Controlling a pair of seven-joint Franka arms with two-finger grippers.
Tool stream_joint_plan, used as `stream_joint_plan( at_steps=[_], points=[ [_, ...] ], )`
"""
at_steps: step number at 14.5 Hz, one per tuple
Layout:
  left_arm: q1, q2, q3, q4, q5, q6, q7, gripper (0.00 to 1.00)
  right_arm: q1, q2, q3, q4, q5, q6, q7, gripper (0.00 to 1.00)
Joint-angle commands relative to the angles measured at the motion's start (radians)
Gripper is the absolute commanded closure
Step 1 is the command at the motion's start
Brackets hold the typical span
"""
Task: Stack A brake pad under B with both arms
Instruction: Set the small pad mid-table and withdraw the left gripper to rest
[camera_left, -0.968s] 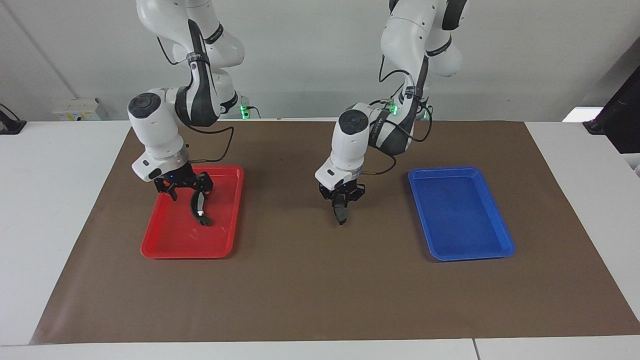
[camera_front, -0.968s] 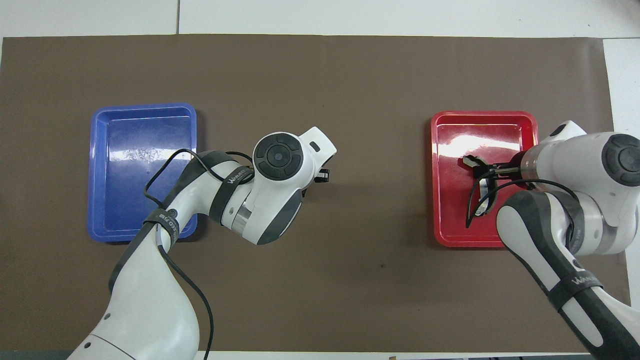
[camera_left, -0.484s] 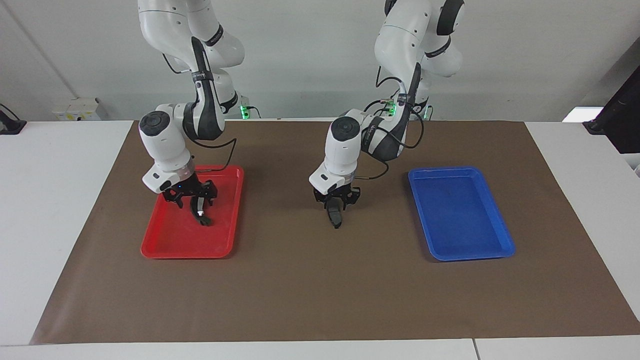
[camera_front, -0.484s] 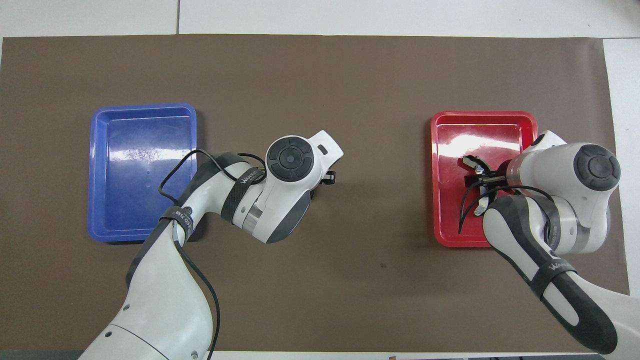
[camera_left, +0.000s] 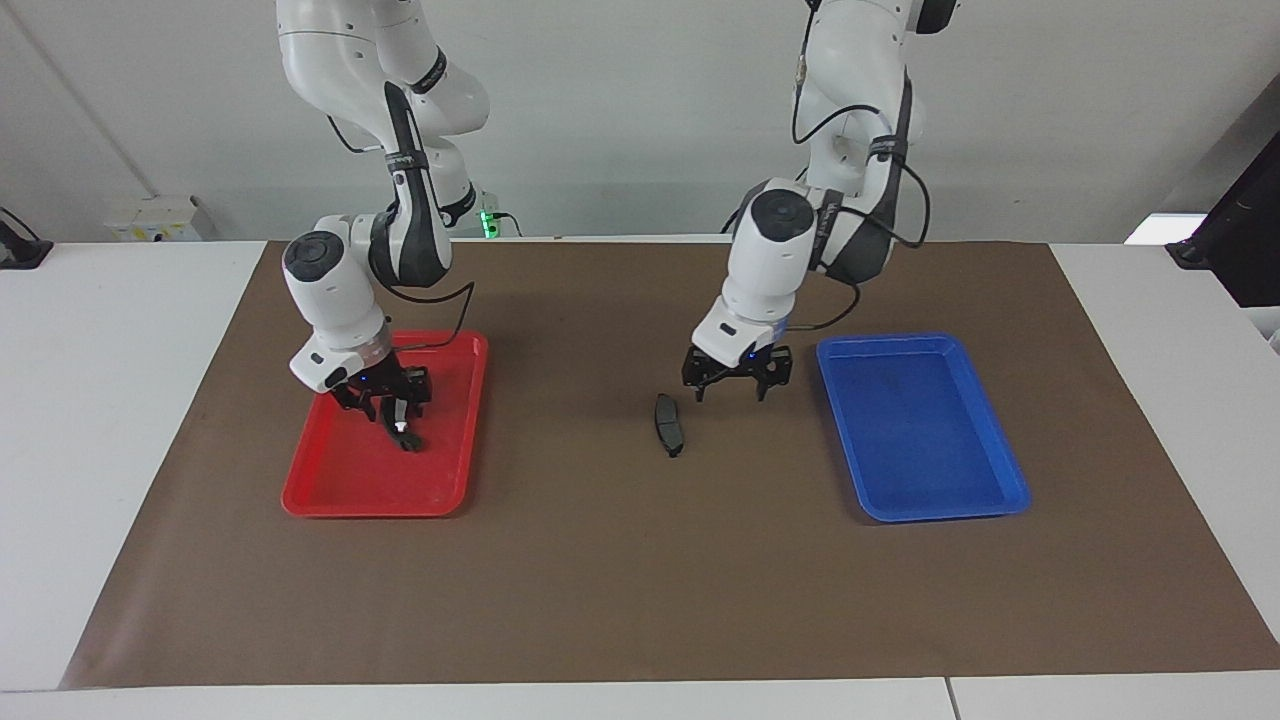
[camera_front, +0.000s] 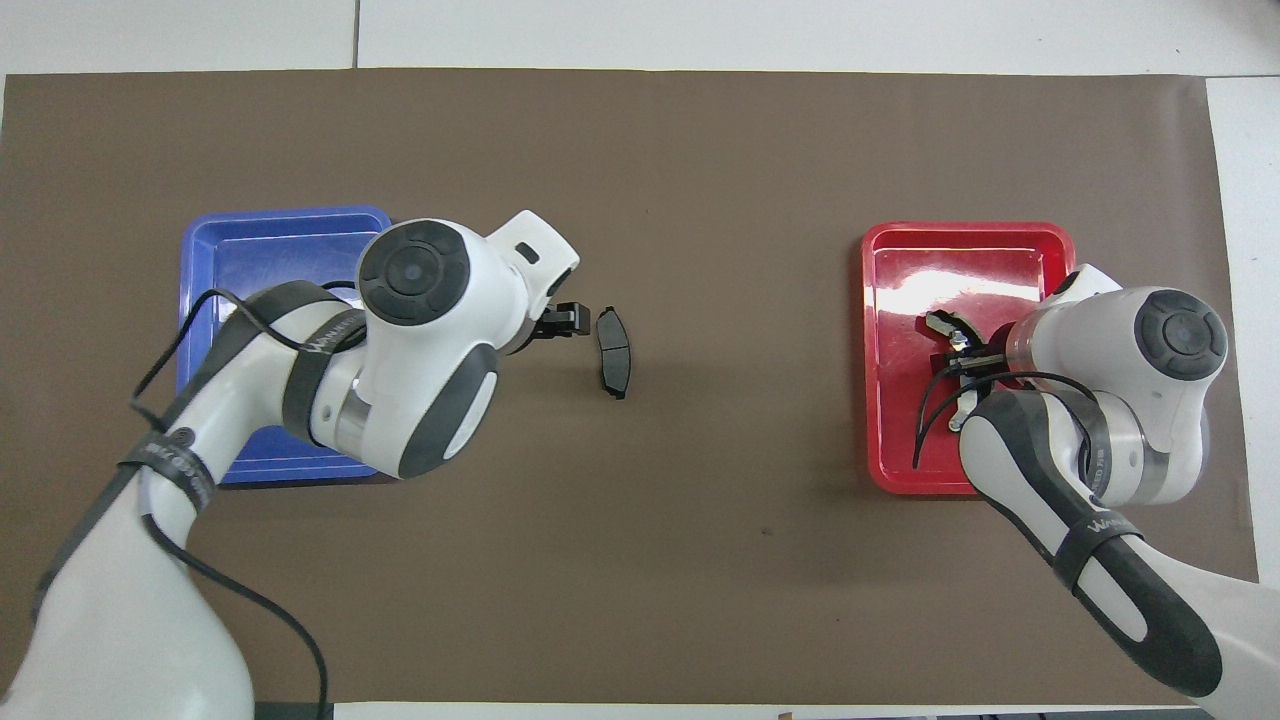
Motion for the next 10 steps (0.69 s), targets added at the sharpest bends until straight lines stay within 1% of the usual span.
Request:
stream_joint_plan(
  at_steps=[1,2,3,5,7,8,10],
  points=[
    [0.137,-0.098,-0.009,-0.047,-0.007,-0.076,0.161,0.01,-0.003,-0.004,0.003,0.018,0.023,-0.021,-0.034,0.76],
    [0.188,-0.115,-0.009,-0.045,-0.007,-0.104,0.207,0.01,-0.003,-0.001,0.003,0.046,0.023,-0.048,-0.03,0.93],
    [0.238,-0.135,-0.009,-0.041,-0.007,-0.133,0.244,0.01,-0.002,0.0,0.005,0.07,0.023,-0.077,-0.028,1.0],
    [0.324,-0.166,-0.007,-0.015,-0.007,-0.199,0.313,0.01,0.001,-0.001,0.006,0.124,0.023,-0.148,-0.027,1.0],
    [0.416,-0.186,-0.007,0.056,0.001,-0.3,0.374,0.01,0.038,-0.003,0.012,0.196,0.023,-0.227,0.007,1.0],
    [0.459,-0.186,-0.007,0.112,0.007,-0.369,0.438,0.01,0.064,0.005,0.012,0.234,0.023,-0.254,0.042,1.0],
    [0.538,-0.175,-0.007,0.236,0.008,-0.517,0.535,0.01,0.138,0.033,0.012,0.299,0.023,-0.266,0.106,1.0]
  ],
)
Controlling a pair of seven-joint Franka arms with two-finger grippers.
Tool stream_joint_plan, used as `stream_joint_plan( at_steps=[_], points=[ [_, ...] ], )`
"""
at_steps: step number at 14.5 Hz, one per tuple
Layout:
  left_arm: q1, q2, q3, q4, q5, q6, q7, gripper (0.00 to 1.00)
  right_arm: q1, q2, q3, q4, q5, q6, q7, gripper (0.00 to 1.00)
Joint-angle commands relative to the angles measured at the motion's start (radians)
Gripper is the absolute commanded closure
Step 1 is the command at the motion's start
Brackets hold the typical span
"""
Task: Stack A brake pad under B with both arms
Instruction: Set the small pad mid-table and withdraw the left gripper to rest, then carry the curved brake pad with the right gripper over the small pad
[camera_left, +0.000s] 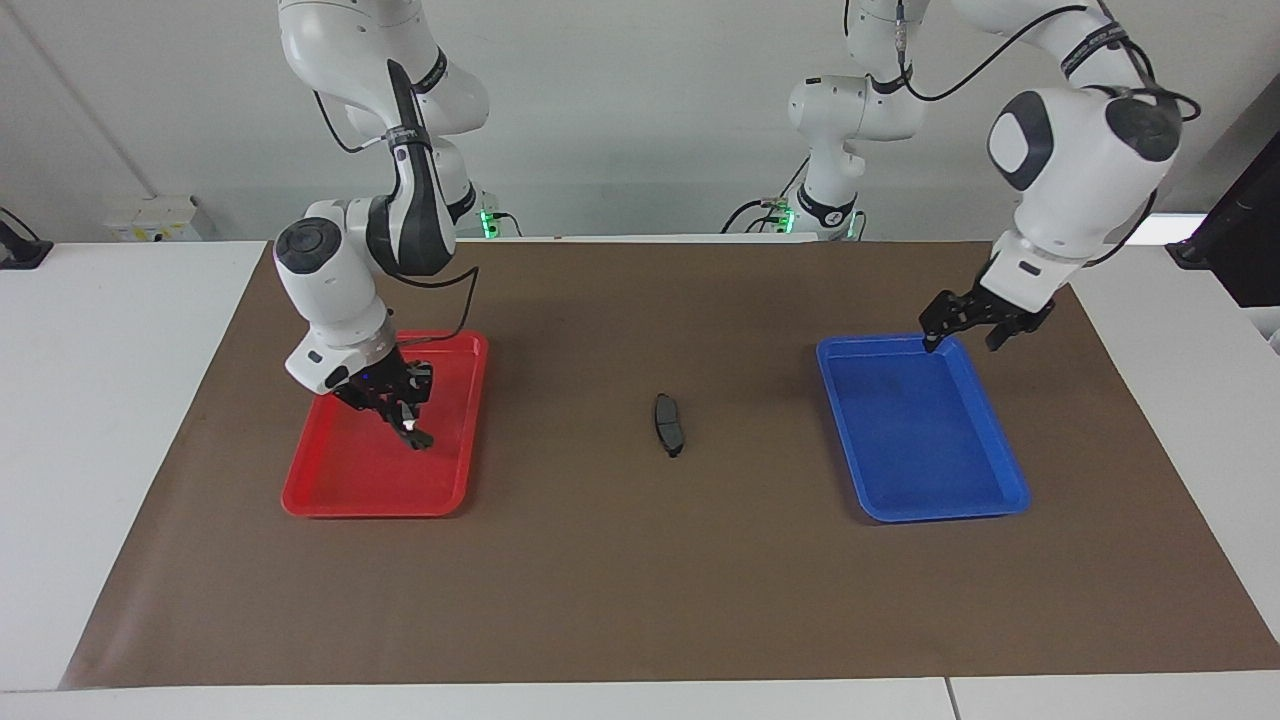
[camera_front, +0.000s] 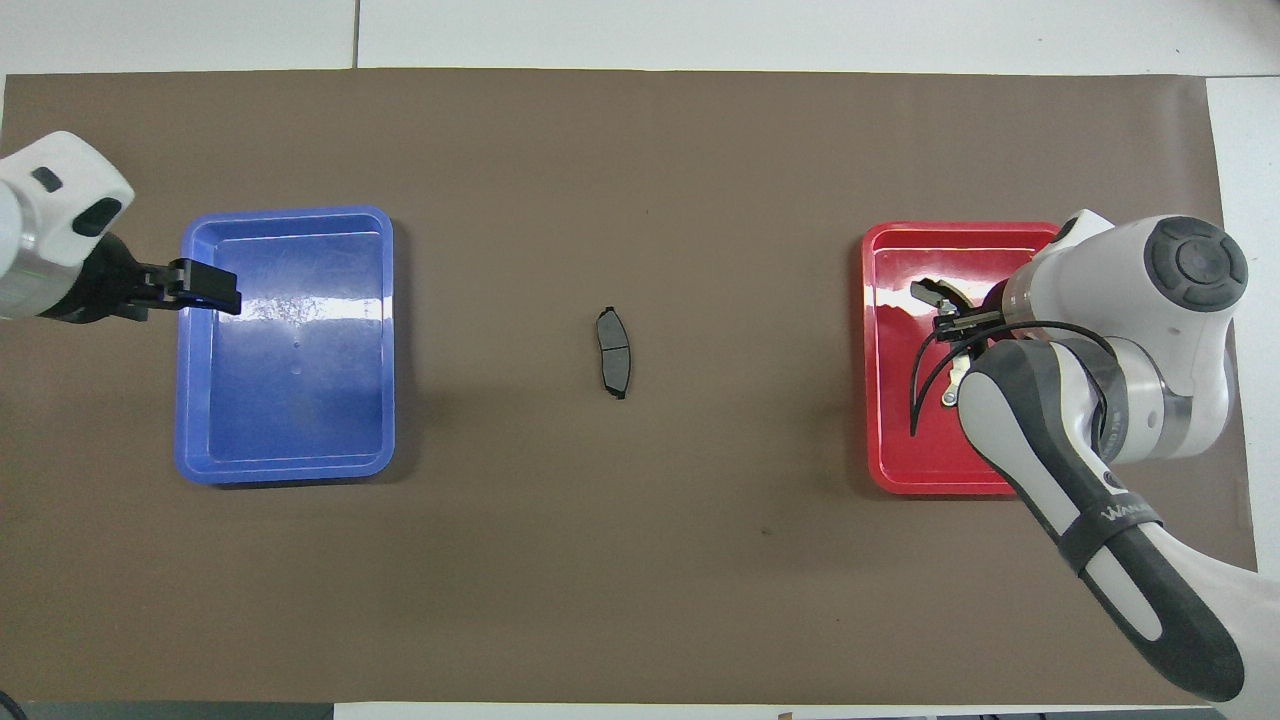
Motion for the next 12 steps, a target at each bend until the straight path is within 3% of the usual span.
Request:
stream_joint_plan(
  at_steps=[1,6,9,12],
  points=[
    [0.087,0.017,-0.014,0.161,0.007,-0.174,0.093,0.01,0.09,0.043,0.003,0.104,0.021,-0.032,0.082,1.0],
    [0.111,0.025,-0.012,0.313,0.059,-0.346,0.108,0.01,0.254,0.161,0.003,0.305,0.021,-0.119,0.225,1.0],
    [0.097,0.008,-0.015,0.285,0.056,-0.343,0.093,0.01,0.341,0.279,0.003,0.466,0.02,-0.174,0.306,1.0],
    [0.097,-0.01,-0.018,0.245,0.056,-0.336,0.094,0.01,0.383,0.336,0.012,0.516,0.018,-0.159,0.379,1.0]
  ],
)
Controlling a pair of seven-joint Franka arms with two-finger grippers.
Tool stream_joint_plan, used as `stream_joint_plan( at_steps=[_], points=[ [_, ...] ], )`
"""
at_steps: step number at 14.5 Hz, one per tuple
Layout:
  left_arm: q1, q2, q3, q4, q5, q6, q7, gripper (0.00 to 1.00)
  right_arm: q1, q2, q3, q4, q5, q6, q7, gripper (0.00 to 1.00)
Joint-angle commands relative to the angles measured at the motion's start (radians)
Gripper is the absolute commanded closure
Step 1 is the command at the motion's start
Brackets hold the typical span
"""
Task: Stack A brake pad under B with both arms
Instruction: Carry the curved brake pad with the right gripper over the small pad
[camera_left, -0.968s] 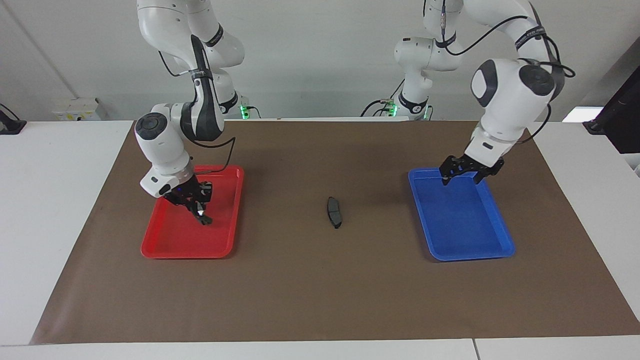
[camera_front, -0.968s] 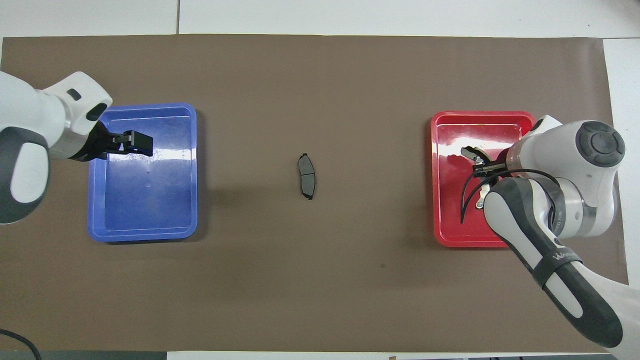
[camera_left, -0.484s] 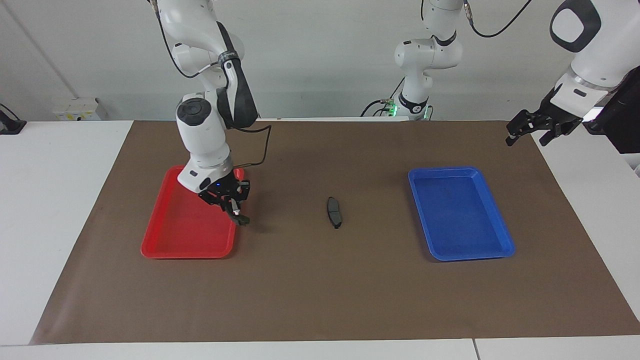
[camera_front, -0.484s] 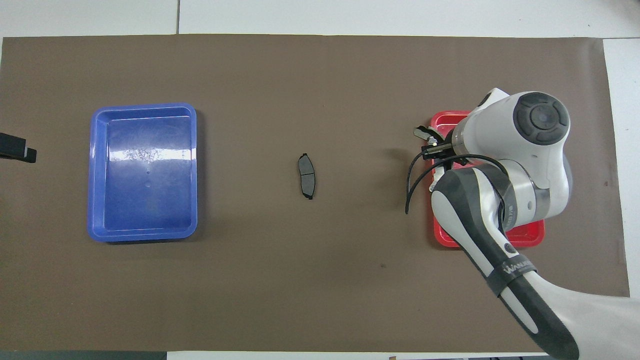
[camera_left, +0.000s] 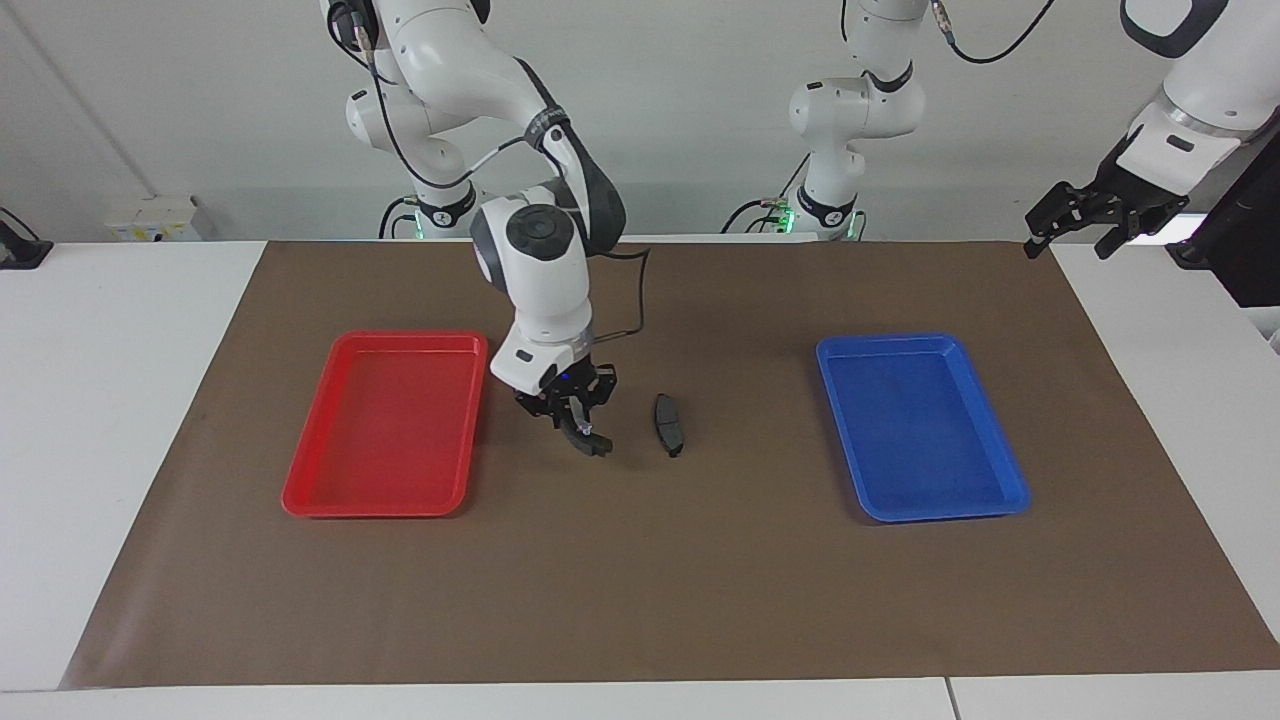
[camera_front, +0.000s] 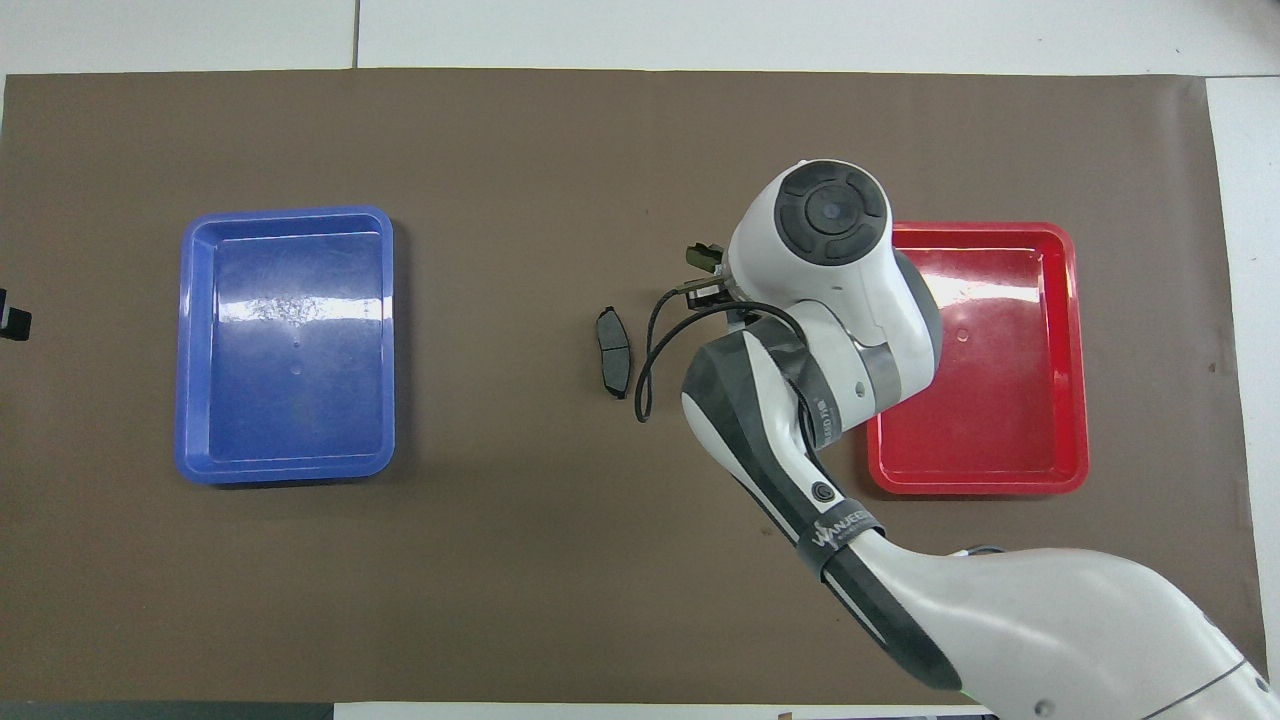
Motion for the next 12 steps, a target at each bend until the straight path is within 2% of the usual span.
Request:
stream_joint_plan(
  at_steps=[1,5,12],
  points=[
    [-0.009,-0.011,0.0,-0.021,0.018,-0.012,-0.005,0.01,0.027,0.077,0.014,0.096,0.017,-0.017,0.058,1.0],
    [0.002,-0.013,0.002,-0.022,0.018,-0.018,-0.002,0.01,0.058,0.112,0.037,0.116,0.017,0.039,0.142,1.0],
    [0.004,-0.013,0.005,-0.022,0.018,-0.017,-0.002,0.01,0.085,0.156,0.056,0.1,0.017,0.119,0.15,1.0]
  ],
)
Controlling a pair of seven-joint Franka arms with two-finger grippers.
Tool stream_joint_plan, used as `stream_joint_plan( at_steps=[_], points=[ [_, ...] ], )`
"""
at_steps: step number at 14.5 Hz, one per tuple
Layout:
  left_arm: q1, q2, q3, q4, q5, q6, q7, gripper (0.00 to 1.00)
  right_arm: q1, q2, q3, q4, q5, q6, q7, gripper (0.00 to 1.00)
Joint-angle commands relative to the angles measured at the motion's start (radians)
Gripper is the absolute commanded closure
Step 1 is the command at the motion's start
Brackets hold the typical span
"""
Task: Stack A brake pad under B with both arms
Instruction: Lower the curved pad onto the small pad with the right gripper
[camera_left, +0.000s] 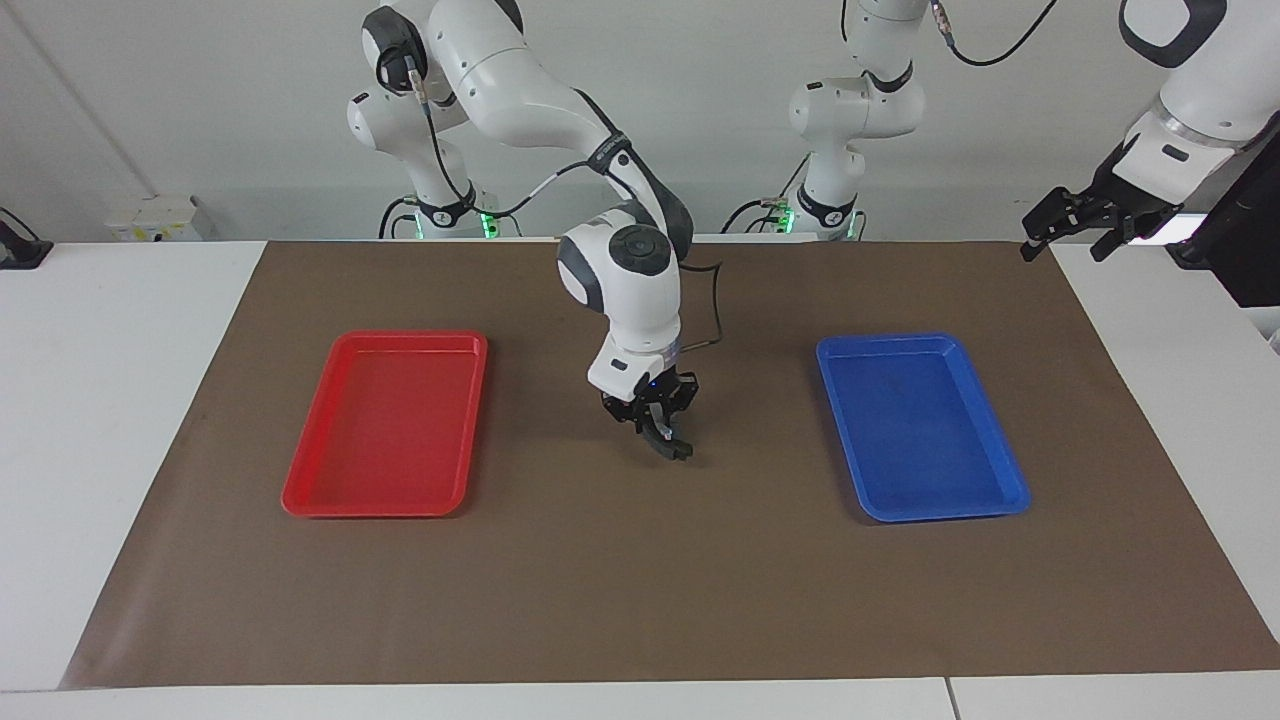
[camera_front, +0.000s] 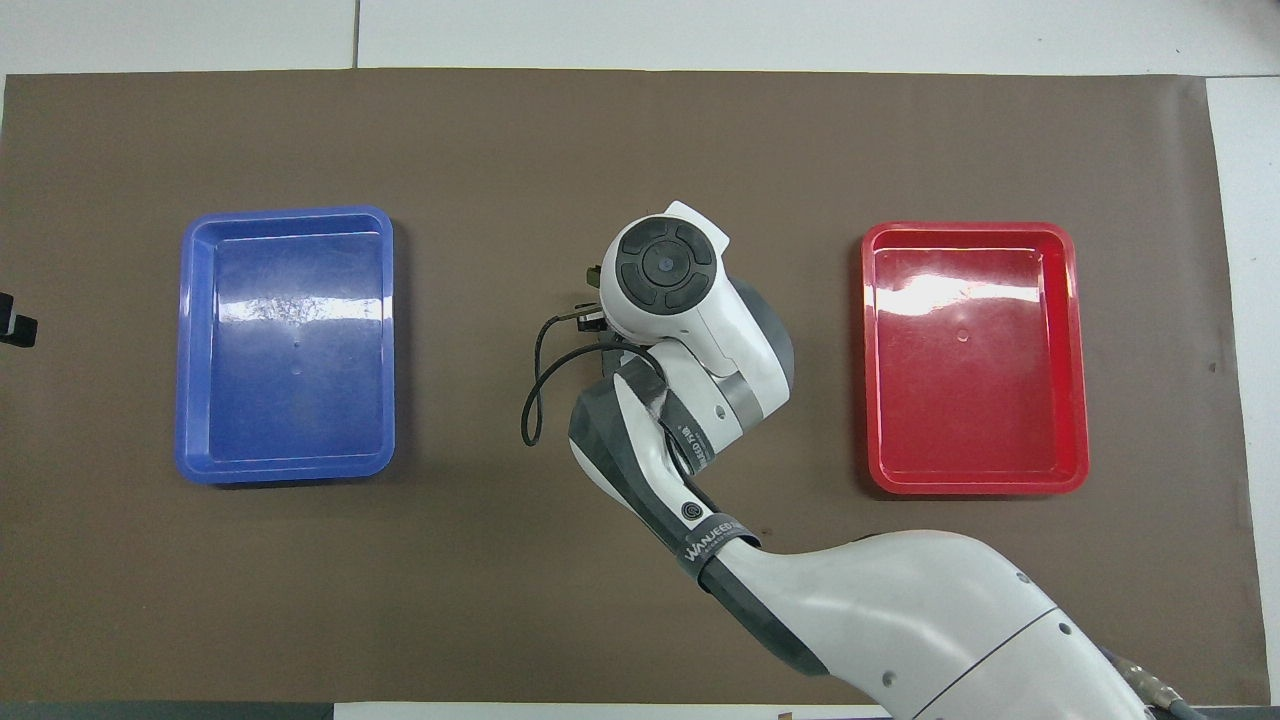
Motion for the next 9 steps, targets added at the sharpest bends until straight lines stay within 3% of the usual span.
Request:
stream_joint_plan(
  at_steps=[1,9],
  points=[
    [0.001,-0.011,-0.001,-0.013,0.018,-0.012,-0.002,0.01,0.003,0.028,0.004,0.017,0.017,0.021,0.01,1.0],
    [0.002,-0.013,-0.001,-0.013,0.018,-0.012,-0.002,0.01,0.021,0.027,0.004,-0.028,0.019,0.025,0.065,1.0]
  ],
)
